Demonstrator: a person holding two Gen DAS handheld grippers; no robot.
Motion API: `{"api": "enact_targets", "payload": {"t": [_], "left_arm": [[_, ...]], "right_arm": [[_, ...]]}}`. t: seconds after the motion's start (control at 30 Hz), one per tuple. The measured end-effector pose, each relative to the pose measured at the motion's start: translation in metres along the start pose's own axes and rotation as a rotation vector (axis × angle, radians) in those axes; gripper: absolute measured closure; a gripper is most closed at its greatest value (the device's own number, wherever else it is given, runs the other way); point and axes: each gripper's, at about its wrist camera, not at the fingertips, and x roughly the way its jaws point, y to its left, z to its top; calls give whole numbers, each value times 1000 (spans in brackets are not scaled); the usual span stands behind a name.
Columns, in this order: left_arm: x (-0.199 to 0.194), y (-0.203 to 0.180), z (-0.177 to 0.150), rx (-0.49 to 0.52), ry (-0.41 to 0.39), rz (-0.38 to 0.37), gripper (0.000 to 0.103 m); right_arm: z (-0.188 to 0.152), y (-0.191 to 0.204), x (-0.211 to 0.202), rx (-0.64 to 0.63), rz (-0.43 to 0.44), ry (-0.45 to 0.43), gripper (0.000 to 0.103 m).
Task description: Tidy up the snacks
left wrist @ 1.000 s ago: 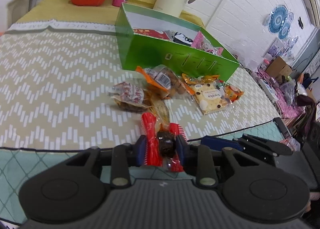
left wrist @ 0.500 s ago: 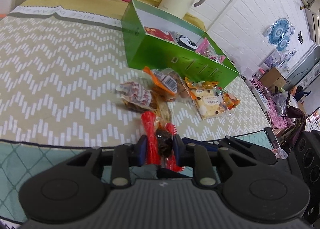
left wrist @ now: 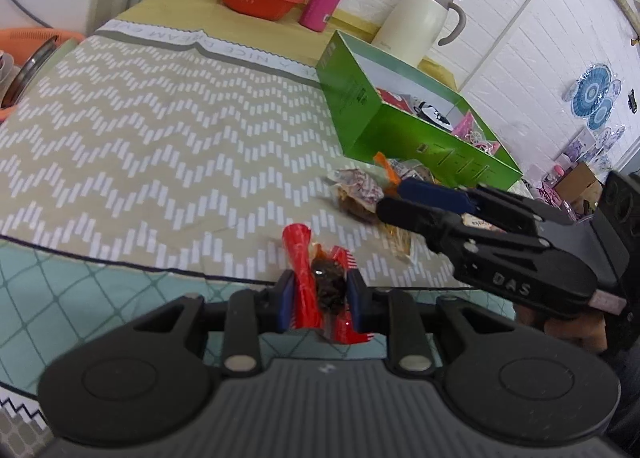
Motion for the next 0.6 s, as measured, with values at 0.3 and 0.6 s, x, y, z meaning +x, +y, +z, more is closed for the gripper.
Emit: {"api": "enact_targets", "payload": {"t": [0.3,0.6], "left_arm": [[-1,-10,-9,43,-4,-26,71],[5,-20,-14,86,23,-5,98]], "right_arm": [[-6,5,32,-179,-98,126,34],[-2,3,1,-69,-106,39,37]]}}
